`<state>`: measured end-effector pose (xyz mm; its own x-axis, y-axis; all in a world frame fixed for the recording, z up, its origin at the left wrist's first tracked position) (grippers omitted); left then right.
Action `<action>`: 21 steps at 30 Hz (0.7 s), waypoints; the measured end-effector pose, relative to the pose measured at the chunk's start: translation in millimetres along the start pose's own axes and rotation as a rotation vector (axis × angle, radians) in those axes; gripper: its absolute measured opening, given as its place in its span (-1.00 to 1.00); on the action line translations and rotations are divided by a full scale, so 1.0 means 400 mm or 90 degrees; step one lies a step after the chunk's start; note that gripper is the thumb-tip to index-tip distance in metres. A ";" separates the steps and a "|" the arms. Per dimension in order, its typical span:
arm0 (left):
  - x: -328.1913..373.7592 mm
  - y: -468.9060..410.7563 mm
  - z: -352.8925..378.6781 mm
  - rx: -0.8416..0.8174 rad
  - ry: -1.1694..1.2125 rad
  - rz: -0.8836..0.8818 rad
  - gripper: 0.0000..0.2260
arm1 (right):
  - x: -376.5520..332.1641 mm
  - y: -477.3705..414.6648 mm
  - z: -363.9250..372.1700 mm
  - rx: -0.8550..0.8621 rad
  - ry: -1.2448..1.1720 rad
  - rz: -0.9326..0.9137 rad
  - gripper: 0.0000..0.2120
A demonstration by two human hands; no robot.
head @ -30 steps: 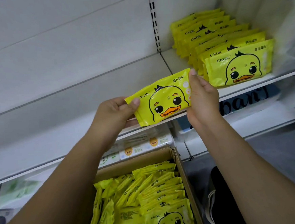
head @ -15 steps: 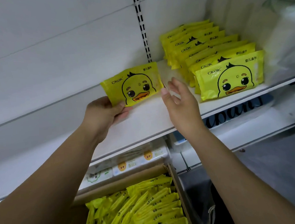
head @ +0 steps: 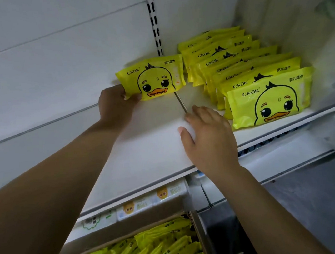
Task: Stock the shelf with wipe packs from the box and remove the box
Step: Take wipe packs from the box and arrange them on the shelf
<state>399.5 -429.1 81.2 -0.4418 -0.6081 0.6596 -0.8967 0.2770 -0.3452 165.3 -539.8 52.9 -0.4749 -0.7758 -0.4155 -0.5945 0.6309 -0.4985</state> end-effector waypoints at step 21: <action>0.047 -0.012 0.084 0.030 0.083 -0.032 -0.12 | -0.003 -0.005 -0.010 0.047 0.030 0.015 -0.67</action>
<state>396.4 -466.9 72.7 -0.3993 -0.5179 0.7565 -0.9167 0.2121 -0.3386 164.4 -540.1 57.3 -0.5187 -0.7596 -0.3925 -0.5346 0.6464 -0.5444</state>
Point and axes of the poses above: each hand's wrist, its own y-axis away from the middle knuckle, its own z-axis out of the palm, x = y × z, the point moved 9 cm from there along -y, towards the middle knuckle, and after that the axes turned 13 degrees about x, right-handed, at the moved point
